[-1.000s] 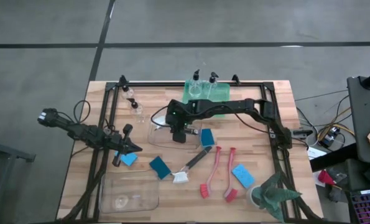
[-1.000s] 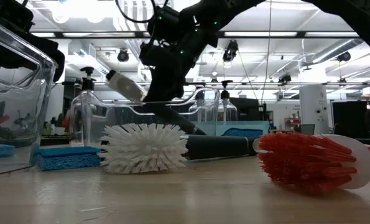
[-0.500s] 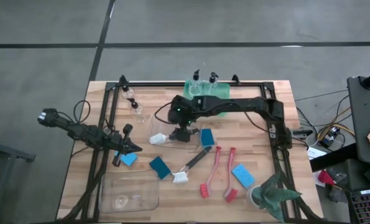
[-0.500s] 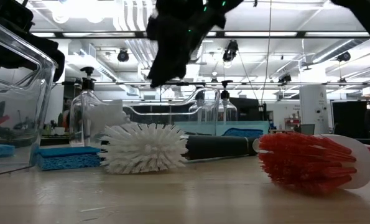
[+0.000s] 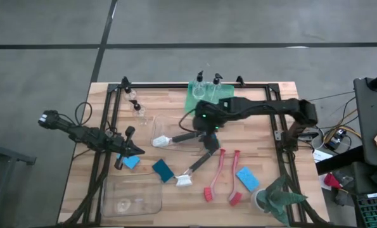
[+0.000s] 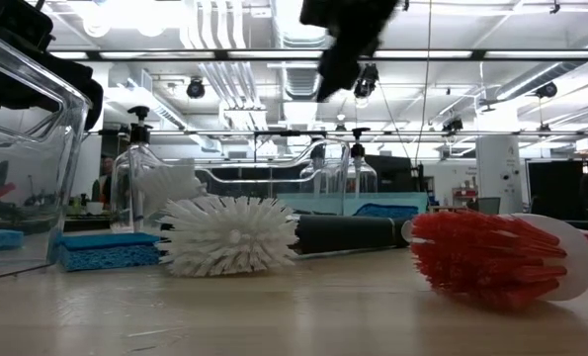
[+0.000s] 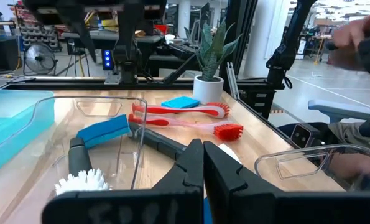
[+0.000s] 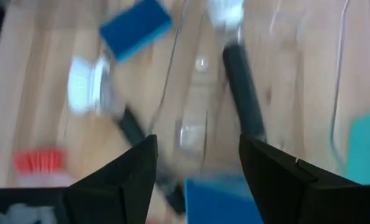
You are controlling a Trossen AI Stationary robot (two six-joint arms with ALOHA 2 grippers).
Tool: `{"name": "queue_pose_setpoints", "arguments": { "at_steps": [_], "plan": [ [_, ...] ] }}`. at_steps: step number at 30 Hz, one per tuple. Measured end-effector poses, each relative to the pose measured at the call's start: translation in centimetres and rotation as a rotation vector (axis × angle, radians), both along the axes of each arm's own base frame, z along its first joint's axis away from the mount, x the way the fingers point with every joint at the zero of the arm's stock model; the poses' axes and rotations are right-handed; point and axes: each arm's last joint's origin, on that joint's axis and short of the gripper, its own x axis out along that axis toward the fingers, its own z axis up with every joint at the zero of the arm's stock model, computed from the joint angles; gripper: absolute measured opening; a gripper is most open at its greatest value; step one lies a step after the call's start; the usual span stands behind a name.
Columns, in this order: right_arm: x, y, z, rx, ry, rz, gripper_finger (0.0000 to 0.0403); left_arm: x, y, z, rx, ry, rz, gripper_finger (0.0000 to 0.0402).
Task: Pick & Place Kitchen Sink Supplies
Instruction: Put the black dish brush into the top transparent bin
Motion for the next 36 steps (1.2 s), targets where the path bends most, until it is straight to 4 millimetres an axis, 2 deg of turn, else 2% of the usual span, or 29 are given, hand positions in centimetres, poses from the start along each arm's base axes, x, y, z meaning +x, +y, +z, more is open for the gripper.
{"name": "queue_pose_setpoints", "arguments": {
  "at_steps": [5,11,15,21,26,31,36],
  "plan": [
    [-2.6,1.2,-1.6,-0.036,0.049,0.103,0.0219,0.0,0.0,0.0,0.001,0.002,0.0,0.0003],
    [-3.1,3.2,-4.0,-0.032,0.054,0.145,0.0219,0.0,0.0,0.0,0.002,0.003,0.0,0.0003],
    [-2.9,5.1,-5.1,-0.029,0.026,0.202,0.0219,0.0,0.0,0.0,0.002,0.003,-0.001,0.0003],
    [-2.5,6.4,-6.9,-0.034,0.031,0.234,0.0219,0.0,0.0,0.0,0.002,0.004,0.0,0.0003],
    [-1.7,6.4,-9.2,-0.04,0.103,0.226,0.0219,0.0,0.0,0.0,0.002,0.004,0.0,0.0003],
    [-1.0,6.3,-12.0,-0.138,0.183,0.211,0.0219,0.0,0.0,0.0,0.002,0.004,0.0,0.0003],
    [-0.3,6.3,-13.9,-0.171,0.217,0.223,0.0219,0.0,0.0,0.0,0.002,0.003,-0.001,0.0003]
  ]
}}
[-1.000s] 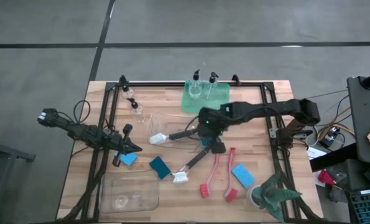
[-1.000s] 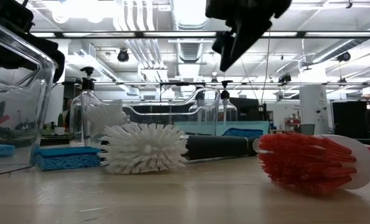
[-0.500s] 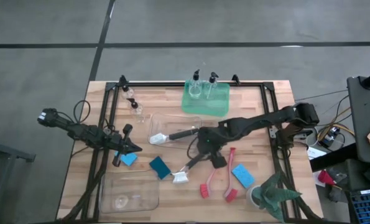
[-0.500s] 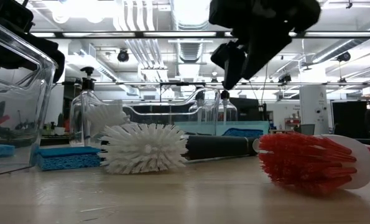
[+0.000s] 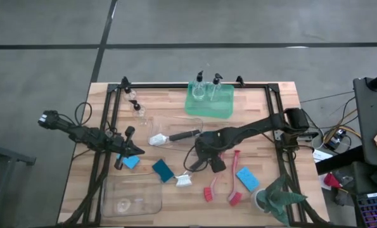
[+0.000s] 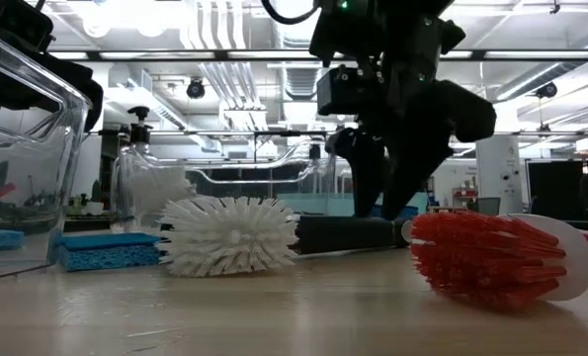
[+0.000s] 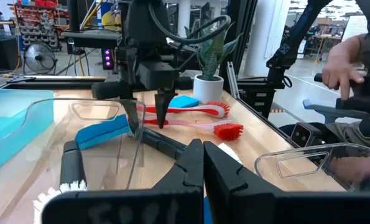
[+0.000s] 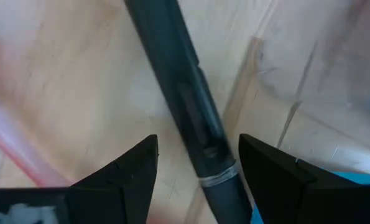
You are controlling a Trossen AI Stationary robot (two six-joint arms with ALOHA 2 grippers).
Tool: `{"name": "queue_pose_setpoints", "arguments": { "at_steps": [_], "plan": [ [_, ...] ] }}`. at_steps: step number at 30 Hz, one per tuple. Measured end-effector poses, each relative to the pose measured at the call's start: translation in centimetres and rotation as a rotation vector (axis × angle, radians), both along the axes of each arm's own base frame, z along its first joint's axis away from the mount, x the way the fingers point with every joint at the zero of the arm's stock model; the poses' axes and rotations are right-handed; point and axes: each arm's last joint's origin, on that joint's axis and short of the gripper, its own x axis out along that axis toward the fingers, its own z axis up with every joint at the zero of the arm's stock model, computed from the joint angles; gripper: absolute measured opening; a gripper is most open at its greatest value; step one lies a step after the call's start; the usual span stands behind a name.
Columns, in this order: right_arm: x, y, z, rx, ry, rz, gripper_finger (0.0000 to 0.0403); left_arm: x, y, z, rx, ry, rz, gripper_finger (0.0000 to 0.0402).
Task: Pick & Place Kitchen Sink Supplies
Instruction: Put the black dish brush into the top transparent bin
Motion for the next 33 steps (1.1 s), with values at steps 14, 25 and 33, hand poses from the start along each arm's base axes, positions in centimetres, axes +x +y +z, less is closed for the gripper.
{"name": "queue_pose_setpoints", "arguments": {
  "at_steps": [14,25,33],
  "plan": [
    [0.1,0.5,-1.3,-0.084,0.026,-0.014,0.0219,0.0,0.0,0.0,0.0,0.002,0.0,0.0003],
    [-0.5,2.6,-1.5,-0.206,0.026,0.021,0.0219,0.0,0.0,0.0,0.001,0.002,0.0,0.0003],
    [-0.7,3.5,-1.2,-0.236,0.0,0.038,0.0219,0.0,0.0,0.0,0.001,0.001,0.0,0.0003]
  ]
}}
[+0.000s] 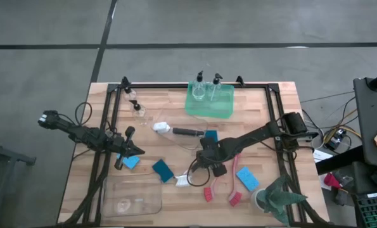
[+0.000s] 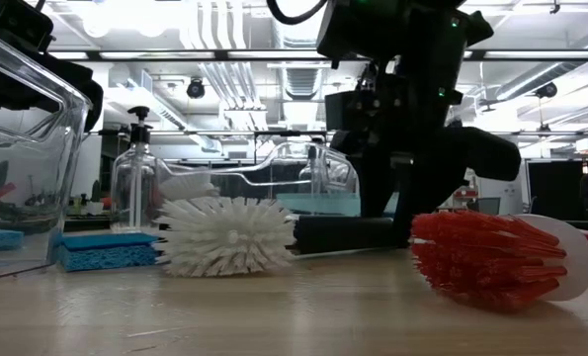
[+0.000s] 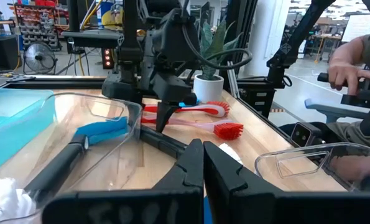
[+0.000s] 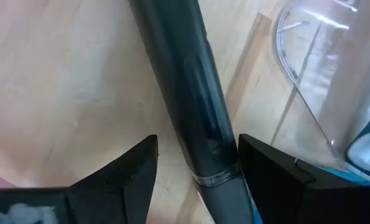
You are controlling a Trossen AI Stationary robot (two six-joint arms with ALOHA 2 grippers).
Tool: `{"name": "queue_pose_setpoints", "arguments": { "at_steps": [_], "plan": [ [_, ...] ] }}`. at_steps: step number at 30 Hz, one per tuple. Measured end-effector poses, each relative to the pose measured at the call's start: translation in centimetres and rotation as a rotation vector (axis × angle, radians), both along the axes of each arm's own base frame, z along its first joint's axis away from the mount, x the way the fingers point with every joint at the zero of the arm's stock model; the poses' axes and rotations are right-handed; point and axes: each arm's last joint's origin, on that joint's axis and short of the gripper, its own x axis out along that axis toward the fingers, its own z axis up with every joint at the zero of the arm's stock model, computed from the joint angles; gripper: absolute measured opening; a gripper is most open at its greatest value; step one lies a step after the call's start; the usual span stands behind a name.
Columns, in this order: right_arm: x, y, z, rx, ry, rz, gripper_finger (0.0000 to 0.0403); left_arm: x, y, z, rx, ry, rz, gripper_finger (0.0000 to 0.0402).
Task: Pick & Place Kitchen Sink Supplies
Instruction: Put the black dish brush into the top transparent bin
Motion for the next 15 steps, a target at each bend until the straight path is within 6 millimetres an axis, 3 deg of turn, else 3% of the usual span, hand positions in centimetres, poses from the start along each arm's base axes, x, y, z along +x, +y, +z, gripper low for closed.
{"name": "queue_pose_setpoints", "arguments": {
  "at_steps": [15],
  "plan": [
    [0.5,1.7,1.0,0.008,-0.049,0.06,0.0179,0.0,0.0,0.0,0.0,0.001,0.0,0.0003]
  ]
}}
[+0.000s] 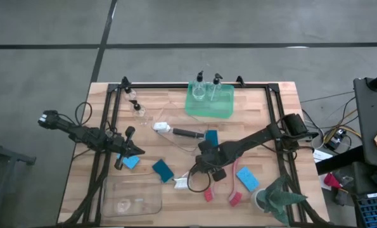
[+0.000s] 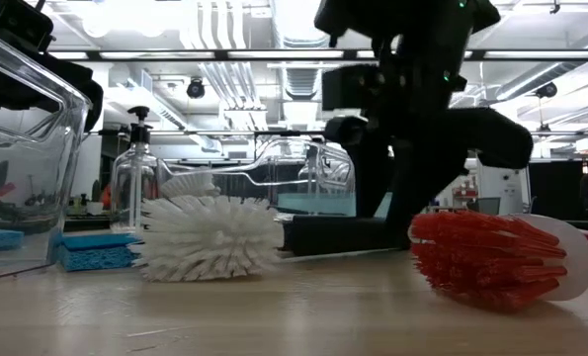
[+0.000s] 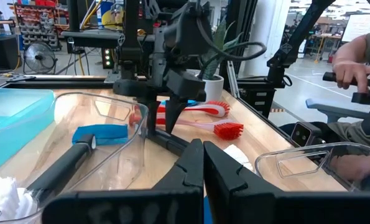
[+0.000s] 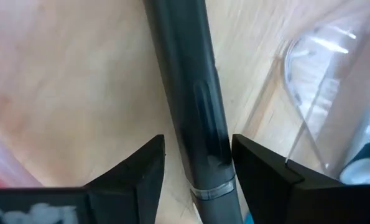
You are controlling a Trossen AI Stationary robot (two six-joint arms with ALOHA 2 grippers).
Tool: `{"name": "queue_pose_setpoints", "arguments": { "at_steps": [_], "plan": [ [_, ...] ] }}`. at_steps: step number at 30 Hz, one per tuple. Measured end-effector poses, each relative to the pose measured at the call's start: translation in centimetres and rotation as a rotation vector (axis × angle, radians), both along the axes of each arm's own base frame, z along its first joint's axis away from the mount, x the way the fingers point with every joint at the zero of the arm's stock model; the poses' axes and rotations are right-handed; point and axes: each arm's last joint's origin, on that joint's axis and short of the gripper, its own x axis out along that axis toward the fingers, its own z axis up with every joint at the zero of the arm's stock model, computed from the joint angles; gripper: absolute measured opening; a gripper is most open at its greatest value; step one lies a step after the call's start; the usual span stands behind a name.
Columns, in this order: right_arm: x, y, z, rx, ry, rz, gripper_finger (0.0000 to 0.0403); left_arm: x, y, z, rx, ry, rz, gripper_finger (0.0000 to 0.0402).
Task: Pick & Place Kitchen Sink Supplies
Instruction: Put the black dish brush into the top transparent bin
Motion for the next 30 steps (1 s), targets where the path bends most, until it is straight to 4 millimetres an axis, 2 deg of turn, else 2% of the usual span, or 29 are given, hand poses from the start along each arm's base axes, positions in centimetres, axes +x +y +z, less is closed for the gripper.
{"name": "queue_pose_setpoints", "arguments": {
  "at_steps": [6,10,17,20,30],
  "plan": [
    [0.5,0.8,1.1,-0.003,-0.04,0.029,0.0166,0.0,0.0,0.0,0.0,0.0,0.0,0.0003],
    [0.9,0.9,1.0,-0.005,-0.073,0.057,0.0165,0.0,0.0,0.0,0.0,0.0,0.0,0.0003],
    [1.7,1.2,-1.2,-0.021,-0.063,0.065,0.0173,0.0,0.0,0.0,0.0,0.0,0.0,0.0003],
    [1.9,1.5,-1.5,-0.028,-0.065,0.063,0.017,0.0,0.0,0.0,0.0,0.0,0.001,0.0003],
    [1.3,2.5,-0.4,-0.012,-0.024,0.031,0.0099,0.0,0.0,0.0,0.002,0.004,0.0,0.0003]
  ]
}}
